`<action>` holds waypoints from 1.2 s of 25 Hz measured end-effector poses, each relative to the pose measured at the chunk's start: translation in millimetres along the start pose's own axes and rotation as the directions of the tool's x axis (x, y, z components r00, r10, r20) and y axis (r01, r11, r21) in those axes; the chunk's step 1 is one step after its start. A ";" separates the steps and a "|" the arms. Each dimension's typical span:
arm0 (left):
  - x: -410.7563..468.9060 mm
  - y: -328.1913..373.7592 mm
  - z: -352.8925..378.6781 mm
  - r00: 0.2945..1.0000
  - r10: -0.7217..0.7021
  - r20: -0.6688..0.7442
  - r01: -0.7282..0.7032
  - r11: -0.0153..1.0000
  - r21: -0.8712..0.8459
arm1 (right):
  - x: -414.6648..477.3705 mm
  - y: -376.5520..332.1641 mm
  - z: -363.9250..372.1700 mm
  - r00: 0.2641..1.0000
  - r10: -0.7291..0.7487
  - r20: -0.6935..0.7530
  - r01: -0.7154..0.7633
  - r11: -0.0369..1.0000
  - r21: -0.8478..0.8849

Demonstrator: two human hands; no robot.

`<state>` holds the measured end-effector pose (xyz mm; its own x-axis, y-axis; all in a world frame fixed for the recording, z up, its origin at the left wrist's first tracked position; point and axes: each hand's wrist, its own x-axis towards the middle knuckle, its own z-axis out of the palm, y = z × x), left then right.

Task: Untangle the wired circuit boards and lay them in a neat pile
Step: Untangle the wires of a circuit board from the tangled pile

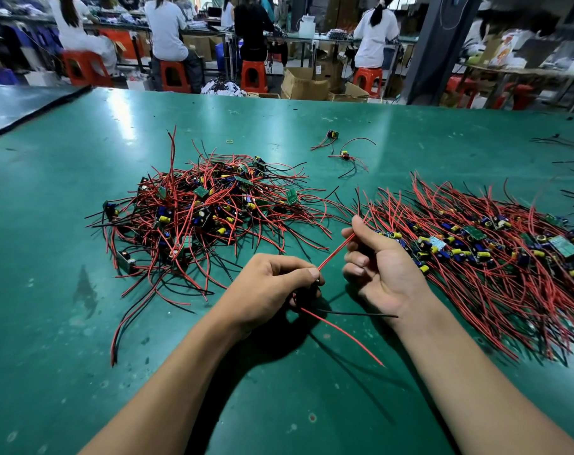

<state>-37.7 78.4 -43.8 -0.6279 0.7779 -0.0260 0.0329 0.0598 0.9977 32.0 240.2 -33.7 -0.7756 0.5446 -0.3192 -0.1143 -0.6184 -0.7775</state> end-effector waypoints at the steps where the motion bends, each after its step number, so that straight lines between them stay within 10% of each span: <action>1: 0.0 0.0 0.1 1.000 0.001 0.002 -0.001 1.000 -0.003 | 0.2 -0.5 -0.2 1.000 -0.009 -0.005 0.009 1.000 0.022; 21: -1.0 -1.4 -1.4 0.999 -0.005 0.034 0.003 0.999 0.037 | 0.7 -12.0 -6.7 0.997 -0.030 -0.067 0.042 0.983 0.179; 30: 1.3 0.1 -2.2 0.986 -0.058 -0.159 0.025 0.979 -0.202 | 2.9 2.0 -5.6 0.991 -0.128 -0.034 0.118 0.972 -0.204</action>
<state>-40.2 78.0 -43.6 -0.7441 0.6640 -0.0730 -0.1404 -0.0487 0.9889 33.0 243.8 -39.2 -0.7328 0.6383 -0.2357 -0.0760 -0.4210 -0.9039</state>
